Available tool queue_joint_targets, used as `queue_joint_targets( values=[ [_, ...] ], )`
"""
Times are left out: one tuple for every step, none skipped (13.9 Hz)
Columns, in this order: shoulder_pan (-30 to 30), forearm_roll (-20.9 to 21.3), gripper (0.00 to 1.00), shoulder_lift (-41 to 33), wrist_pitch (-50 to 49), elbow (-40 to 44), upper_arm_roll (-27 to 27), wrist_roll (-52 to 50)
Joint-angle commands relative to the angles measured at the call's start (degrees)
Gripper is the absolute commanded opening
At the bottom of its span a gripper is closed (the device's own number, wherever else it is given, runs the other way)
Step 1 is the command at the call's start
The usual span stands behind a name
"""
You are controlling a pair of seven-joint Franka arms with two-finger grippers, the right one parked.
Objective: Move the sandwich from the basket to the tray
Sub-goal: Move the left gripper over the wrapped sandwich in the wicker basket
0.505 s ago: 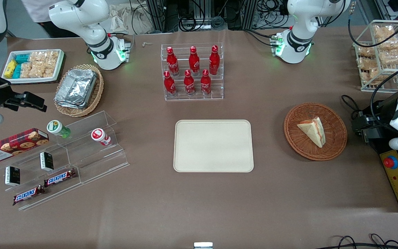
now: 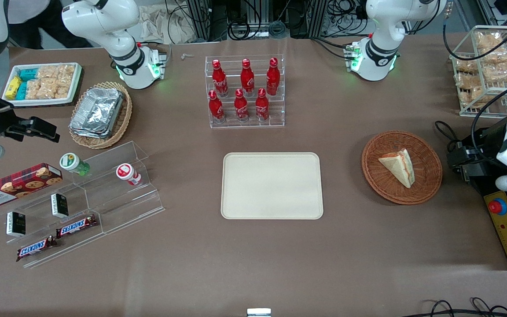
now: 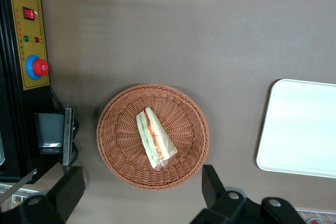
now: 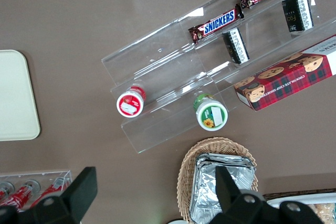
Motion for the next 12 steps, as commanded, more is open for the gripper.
queue_joint_targets(
  values=[
    [-1.61,0.33,1.00,-0.70,-0.52,-1.91,0.26,-1.18],
    [-1.62,0.33,1.00,-1.23,-0.26,-3.49,0.26,-1.36],
    [-1.62,0.33,1.00,-2.54,0.70,-5.50,0.35,-1.44],
    [-1.62,0.16,1.00,-4.29,2.80,-8.92,0.26,-1.53],
    [-1.62,0.07,1.00,-6.40,5.43,-12.78,0.26,-1.71],
    [-1.62,-0.02,1.00,-8.51,8.16,-16.82,0.26,-2.84],
    [-1.62,-0.02,1.00,-10.18,10.88,-20.78,0.26,-4.68],
    [-1.62,-0.02,1.00,-11.68,13.69,-24.73,0.26,-6.09],
    [-1.70,-0.02,1.00,-12.82,16.33,-28.08,0.26,-6.89],
    [-1.70,0.07,1.00,-13.79,18.53,-31.07,0.26,-7.50],
    [-1.70,0.24,1.00,-14.06,19.60,-33.19,0.17,-8.55],
    [-1.70,0.42,1.00,-13.63,19.87,-34.34,-0.09,-10.13]
  ],
)
